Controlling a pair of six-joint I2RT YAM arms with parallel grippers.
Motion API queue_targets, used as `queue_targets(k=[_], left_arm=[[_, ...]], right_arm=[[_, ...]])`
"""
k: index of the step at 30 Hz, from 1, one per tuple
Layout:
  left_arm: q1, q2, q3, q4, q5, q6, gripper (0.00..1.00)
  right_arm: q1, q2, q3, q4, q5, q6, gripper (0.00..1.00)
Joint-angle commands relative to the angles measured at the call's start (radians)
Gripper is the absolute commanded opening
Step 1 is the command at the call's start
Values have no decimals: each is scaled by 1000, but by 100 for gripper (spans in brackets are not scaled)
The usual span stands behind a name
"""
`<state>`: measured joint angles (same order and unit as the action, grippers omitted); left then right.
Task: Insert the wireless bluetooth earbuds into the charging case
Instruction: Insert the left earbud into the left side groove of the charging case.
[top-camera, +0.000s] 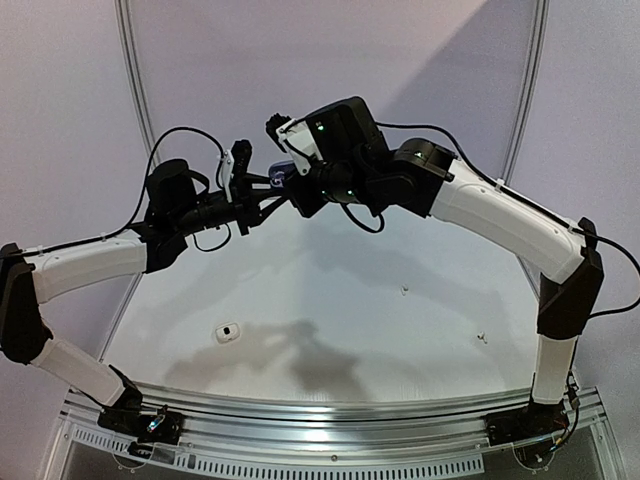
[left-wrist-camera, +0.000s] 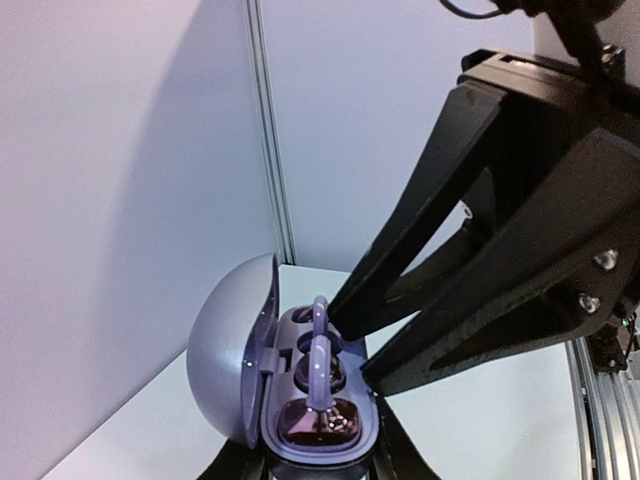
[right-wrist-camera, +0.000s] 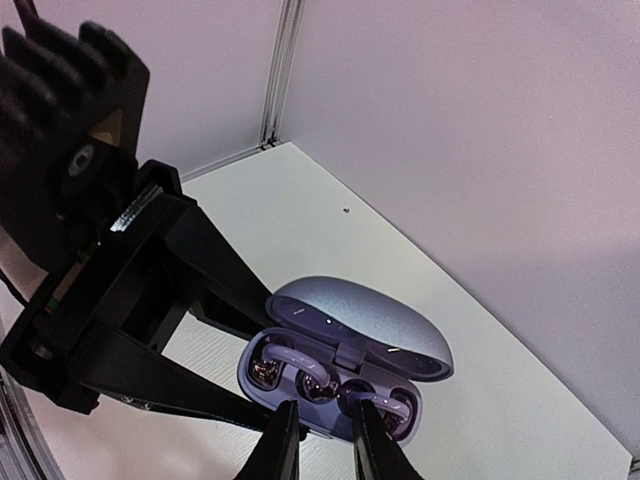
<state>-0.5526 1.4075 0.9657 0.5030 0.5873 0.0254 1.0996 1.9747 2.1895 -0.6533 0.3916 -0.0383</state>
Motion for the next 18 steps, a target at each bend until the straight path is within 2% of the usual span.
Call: queue_targets(k=[1, 12, 18], left_arm=[[5, -34, 3, 75, 4, -2, 0], [10, -32, 4, 62, 19, 14, 0], [10, -34, 11, 3, 110, 76, 0]], right_arm=[[-5, -34, -14, -63, 0, 4, 19], [-5, -130, -52, 65, -24, 19, 20], [-7, -160, -53, 123, -62, 33, 21]])
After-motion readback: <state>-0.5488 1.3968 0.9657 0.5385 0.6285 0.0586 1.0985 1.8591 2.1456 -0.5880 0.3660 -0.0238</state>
